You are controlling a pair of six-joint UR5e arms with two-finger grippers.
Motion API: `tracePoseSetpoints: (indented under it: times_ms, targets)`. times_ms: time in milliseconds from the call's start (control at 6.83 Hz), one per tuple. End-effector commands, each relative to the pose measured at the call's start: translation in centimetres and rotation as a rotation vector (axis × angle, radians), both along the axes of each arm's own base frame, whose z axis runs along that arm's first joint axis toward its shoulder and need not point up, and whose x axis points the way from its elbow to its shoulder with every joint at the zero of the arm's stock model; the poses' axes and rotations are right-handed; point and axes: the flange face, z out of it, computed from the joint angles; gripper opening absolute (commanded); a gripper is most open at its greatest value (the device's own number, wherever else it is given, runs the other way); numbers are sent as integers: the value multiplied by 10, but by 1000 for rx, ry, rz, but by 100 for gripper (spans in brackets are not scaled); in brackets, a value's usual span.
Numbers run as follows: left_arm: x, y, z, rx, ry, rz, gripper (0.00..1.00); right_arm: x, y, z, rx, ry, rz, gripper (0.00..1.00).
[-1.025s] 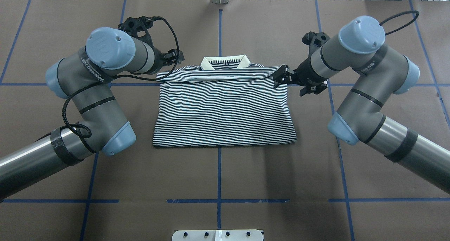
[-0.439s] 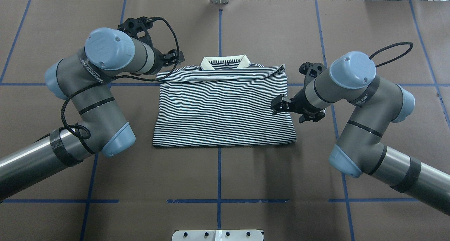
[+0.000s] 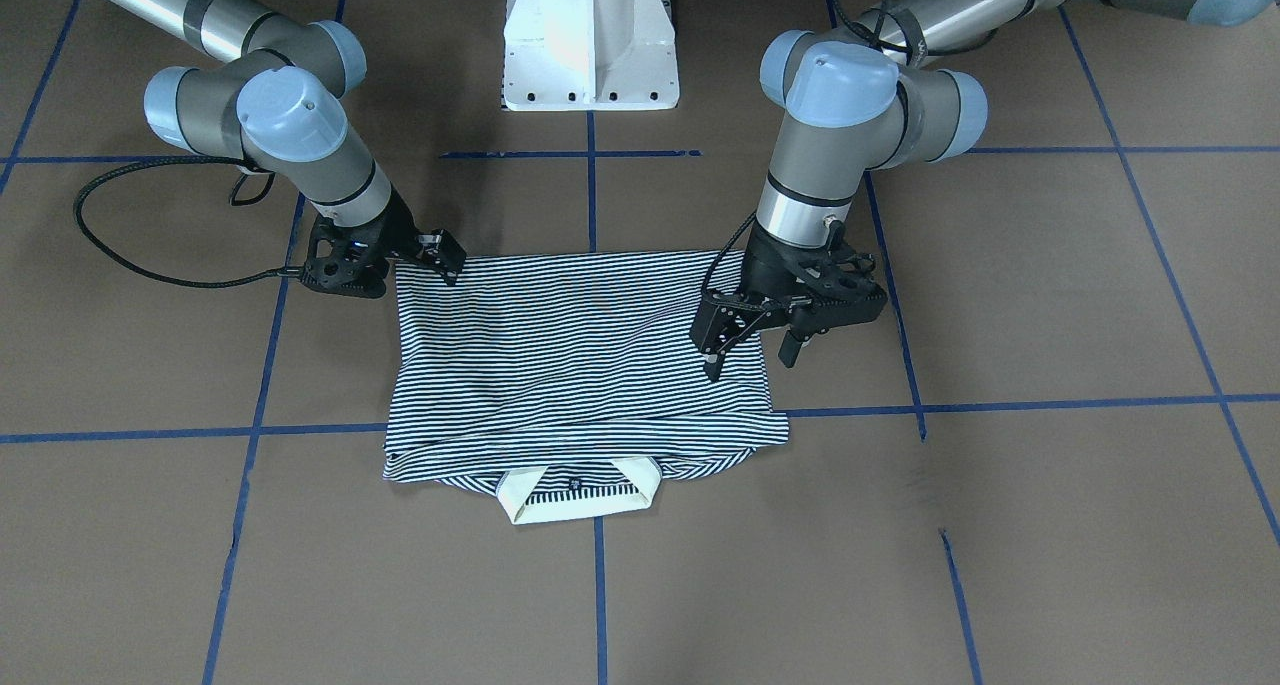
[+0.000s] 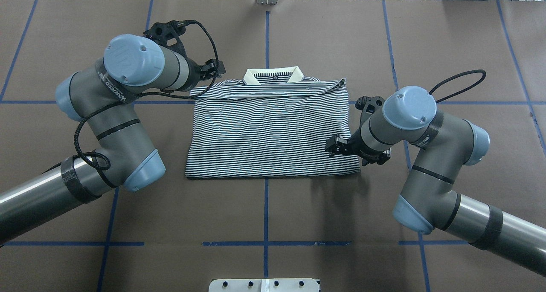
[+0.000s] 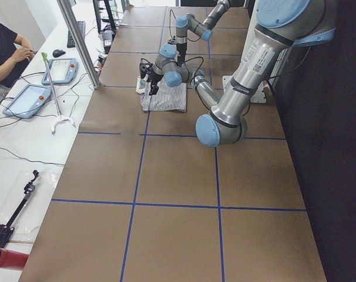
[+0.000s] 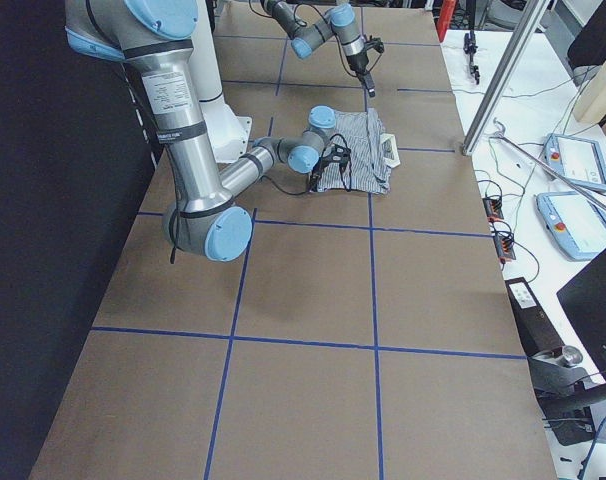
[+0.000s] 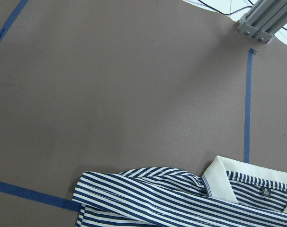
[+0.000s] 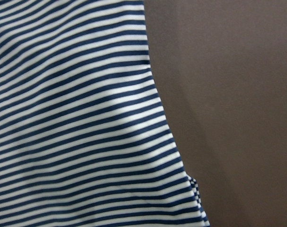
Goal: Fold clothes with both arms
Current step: 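Move the right gripper down to the folded shirt's side edge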
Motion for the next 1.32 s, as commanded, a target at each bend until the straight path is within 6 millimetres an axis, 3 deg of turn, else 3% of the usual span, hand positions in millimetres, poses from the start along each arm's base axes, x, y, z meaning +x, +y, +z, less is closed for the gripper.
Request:
tracePoseSetpoints:
  times_ms: [0, 146, 586, 732, 1171]
  targets:
    - [0, 0, 0, 0, 0, 0, 100, -1, 1, 2, -8, 13, -3, 100]
    - [2, 2, 0, 0, 0, 3, 100, -2, 2, 3, -8, 20, -2, 82]
    - [-1, 3, -4, 5, 6, 2, 100, 1, 4, 6, -10, 21, -7, 1]
    - [-1, 4, -6, 8, 9, 2, 100, 2, 4, 3, -4, 17, -4, 0]
    - [-3, 5, -10, 13, 15, 2, 100, 40, 34, 7, 0, -1, -15, 0]
